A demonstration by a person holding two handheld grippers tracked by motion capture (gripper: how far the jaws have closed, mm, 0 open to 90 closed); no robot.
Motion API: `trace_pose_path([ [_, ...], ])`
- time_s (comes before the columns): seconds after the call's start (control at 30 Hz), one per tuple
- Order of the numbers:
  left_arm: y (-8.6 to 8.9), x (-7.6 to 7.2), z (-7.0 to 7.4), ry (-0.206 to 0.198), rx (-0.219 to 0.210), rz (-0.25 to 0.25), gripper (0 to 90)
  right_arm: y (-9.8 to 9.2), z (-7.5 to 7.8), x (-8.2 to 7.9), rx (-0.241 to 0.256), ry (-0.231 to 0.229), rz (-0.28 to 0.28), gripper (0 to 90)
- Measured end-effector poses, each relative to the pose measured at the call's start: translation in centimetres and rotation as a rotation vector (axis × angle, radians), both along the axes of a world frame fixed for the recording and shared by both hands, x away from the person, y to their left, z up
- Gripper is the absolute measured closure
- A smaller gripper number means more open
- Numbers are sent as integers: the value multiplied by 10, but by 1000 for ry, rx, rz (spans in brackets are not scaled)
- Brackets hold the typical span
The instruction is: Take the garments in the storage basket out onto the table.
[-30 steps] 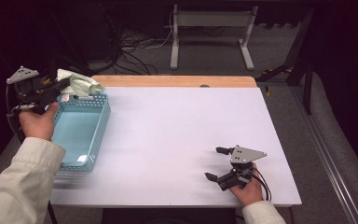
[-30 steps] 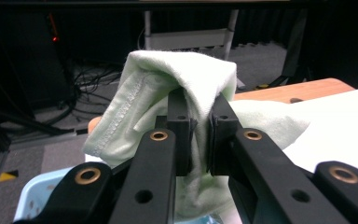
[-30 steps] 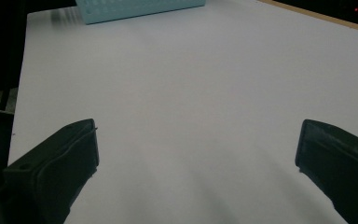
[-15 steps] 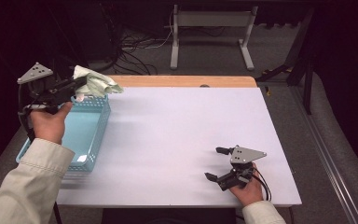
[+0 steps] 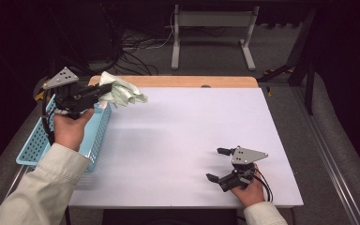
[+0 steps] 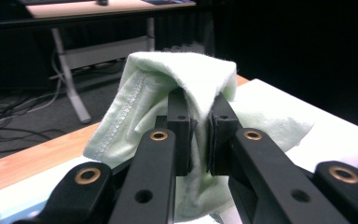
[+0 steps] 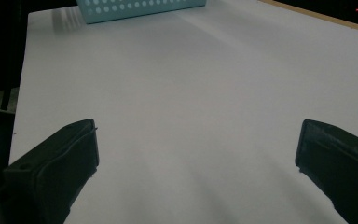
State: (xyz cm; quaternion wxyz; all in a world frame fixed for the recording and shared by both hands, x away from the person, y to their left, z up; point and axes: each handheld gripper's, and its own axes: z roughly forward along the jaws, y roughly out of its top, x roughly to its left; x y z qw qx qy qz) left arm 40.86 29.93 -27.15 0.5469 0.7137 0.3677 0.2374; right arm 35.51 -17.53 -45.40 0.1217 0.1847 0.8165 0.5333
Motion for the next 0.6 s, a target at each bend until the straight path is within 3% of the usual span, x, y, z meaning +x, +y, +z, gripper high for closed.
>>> trace_pose_path([
  [0.6, -46, -5, -25, 40, -19, -146, 831, 0, 0, 0, -3, 0, 2, 1],
])
